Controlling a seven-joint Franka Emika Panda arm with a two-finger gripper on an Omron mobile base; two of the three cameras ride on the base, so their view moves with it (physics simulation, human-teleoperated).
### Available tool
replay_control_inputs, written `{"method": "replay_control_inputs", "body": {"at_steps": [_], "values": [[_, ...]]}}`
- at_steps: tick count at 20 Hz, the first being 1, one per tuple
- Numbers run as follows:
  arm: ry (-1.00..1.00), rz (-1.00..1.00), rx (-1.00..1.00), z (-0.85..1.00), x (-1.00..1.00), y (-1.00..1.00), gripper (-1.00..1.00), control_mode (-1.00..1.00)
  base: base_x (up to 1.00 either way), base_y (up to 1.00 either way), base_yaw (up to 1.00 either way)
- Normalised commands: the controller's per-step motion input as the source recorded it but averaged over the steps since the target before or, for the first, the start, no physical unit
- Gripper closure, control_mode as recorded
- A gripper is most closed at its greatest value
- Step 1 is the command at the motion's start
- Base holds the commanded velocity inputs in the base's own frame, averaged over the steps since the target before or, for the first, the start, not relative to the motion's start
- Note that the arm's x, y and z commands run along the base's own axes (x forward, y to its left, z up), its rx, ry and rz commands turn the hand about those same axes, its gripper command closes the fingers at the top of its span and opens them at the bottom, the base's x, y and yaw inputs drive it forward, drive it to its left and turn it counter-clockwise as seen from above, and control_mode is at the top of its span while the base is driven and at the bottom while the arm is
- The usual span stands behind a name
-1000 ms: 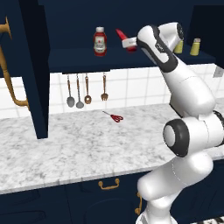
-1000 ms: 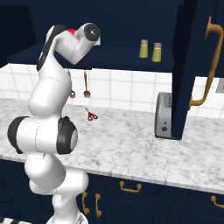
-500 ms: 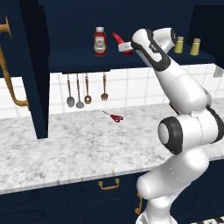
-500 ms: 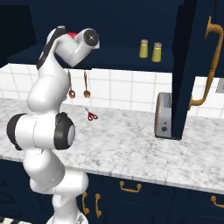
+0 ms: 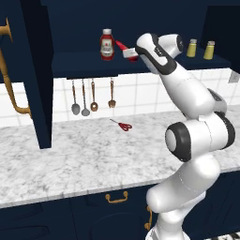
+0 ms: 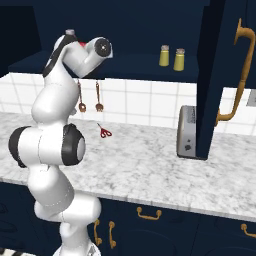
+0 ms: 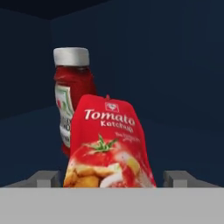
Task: Put the shaker and condiment bottle from the counter next to their counterparts in the cabinet.
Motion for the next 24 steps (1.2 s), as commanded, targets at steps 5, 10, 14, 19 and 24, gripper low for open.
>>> {"method": "replay_control_inputs", "body": {"at_steps": [5,10,14,19,24], "values": [[-0.05,0.00,0.00,0.09,0.00,0.00,-1.00,-1.00,0.00,0.00,0.00],[-0.07,0.00,0.00,0.28,-0.05,-0.06,-1.00,-1.00,0.00,0.00,0.00],[-0.07,0.00,0.00,0.31,-0.23,-0.09,-1.00,-1.00,0.00,0.00,0.00],[-0.11,0.00,0.00,0.01,-0.85,-0.07,-1.00,-1.00,0.00,0.00,0.00],[-0.24,0.00,0.00,-0.18,-1.00,0.00,-1.00,-1.00,0.00,0.00,0.00]]}}
